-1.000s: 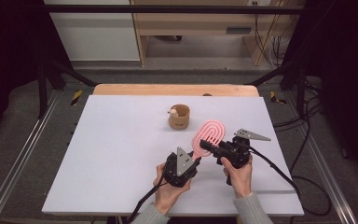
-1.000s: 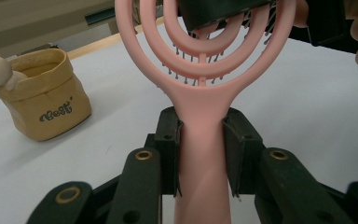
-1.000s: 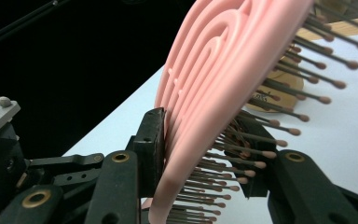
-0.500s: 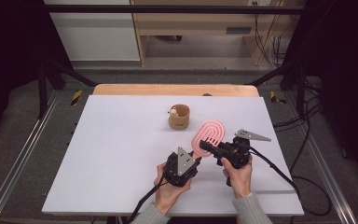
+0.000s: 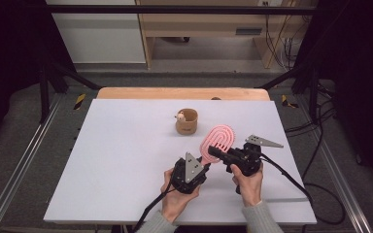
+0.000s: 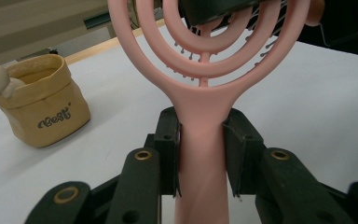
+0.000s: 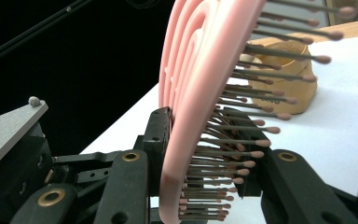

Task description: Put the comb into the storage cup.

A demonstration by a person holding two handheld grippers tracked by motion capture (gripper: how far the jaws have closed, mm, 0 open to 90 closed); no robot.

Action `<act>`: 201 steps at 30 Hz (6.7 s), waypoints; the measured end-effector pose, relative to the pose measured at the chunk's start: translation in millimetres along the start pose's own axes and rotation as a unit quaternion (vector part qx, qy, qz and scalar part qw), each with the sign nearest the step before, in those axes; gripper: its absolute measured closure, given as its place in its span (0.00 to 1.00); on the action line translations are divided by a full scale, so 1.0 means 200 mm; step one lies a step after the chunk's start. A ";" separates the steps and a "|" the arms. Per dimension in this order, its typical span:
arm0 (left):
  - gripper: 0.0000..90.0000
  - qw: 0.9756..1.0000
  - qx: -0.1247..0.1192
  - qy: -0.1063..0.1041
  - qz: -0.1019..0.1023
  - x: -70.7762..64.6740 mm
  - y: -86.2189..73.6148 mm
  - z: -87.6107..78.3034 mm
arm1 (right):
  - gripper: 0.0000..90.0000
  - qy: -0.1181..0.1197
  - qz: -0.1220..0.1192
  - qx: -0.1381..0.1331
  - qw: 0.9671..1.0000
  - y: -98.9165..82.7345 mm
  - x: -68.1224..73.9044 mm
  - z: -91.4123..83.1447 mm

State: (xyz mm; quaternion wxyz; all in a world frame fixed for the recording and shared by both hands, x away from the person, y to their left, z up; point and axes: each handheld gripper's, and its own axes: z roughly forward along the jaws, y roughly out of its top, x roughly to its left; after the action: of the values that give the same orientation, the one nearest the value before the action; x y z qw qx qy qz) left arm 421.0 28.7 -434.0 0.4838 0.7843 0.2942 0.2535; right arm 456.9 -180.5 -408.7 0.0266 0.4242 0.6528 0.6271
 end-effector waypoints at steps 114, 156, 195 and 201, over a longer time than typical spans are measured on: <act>0.02 0.994 -0.031 0.038 -0.097 0.93 -0.41 -0.64 | 0.71 -0.066 -0.096 -0.039 0.992 0.23 0.01 -0.08; 0.02 0.993 -0.017 0.048 -0.103 0.97 -0.47 -0.65 | 0.71 -0.102 -0.129 -0.026 0.986 0.50 0.06 0.12; 0.02 0.994 -0.016 0.046 -0.103 0.99 -0.48 -0.65 | 0.71 -0.136 -0.143 -0.022 0.980 0.68 0.04 0.31; 0.02 0.993 -0.016 0.047 -0.104 0.99 -0.49 -0.65 | 0.71 -0.144 -0.143 -0.023 0.979 0.70 0.03 0.33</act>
State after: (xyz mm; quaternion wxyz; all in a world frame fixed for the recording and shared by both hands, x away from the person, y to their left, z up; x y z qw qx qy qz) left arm 449.5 283.1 -447.7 0.5054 0.7289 0.3928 0.2431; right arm 563.4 -145.1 -302.9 0.2197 0.4112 0.6816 0.5640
